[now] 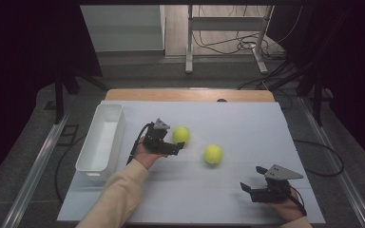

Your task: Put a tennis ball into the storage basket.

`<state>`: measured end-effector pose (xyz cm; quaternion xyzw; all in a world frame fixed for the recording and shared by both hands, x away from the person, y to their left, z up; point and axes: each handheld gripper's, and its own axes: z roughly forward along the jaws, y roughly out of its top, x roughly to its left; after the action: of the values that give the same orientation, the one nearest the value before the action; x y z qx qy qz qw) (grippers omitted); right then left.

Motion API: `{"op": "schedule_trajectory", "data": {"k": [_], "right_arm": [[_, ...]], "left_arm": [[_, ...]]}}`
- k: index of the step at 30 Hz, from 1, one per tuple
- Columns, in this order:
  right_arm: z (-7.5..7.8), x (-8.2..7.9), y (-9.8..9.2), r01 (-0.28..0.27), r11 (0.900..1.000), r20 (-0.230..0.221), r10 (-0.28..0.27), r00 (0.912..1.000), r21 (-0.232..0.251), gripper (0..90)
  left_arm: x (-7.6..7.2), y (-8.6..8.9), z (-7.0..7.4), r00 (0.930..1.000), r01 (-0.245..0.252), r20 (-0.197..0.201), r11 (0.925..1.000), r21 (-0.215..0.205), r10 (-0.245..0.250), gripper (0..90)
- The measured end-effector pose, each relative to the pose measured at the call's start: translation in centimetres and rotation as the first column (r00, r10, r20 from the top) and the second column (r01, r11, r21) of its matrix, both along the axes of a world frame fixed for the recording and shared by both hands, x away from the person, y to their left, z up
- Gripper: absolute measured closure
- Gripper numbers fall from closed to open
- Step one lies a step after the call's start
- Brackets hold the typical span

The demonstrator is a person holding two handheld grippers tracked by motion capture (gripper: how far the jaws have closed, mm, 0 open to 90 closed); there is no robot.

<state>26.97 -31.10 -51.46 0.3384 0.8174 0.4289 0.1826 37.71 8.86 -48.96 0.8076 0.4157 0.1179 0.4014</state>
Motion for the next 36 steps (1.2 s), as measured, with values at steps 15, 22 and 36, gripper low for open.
{"op": "schedule_trajectory", "data": {"k": [15, 22, 36], "right_arm": [[-0.1, 0.1, 0.0, 0.005, 1.000, -0.001, -0.005, 1.0000, -0.003, 11.6], [-0.1, 0.1, 0.0, 0.007, 1.000, -0.003, -0.007, 1.0000, -0.005, 11.6], [-0.1, 0.1, -0.1, 0.001, 1.000, -0.005, -0.001, 1.0000, 0.000, 11.6]], "left_arm": [[2.5, -1.2, -0.7, 0.9993, -0.011, -0.035, 0.9998, 0.015, 0.012, 5.4], [3.5, -1.7, -1.1, 0.9986, -0.018, -0.048, 0.9995, 0.028, 0.019, 5.0], [5.0, -2.4, -3.0, 0.9943, -0.014, -0.105, 0.9992, 0.037, 0.018, 9.1]]}}
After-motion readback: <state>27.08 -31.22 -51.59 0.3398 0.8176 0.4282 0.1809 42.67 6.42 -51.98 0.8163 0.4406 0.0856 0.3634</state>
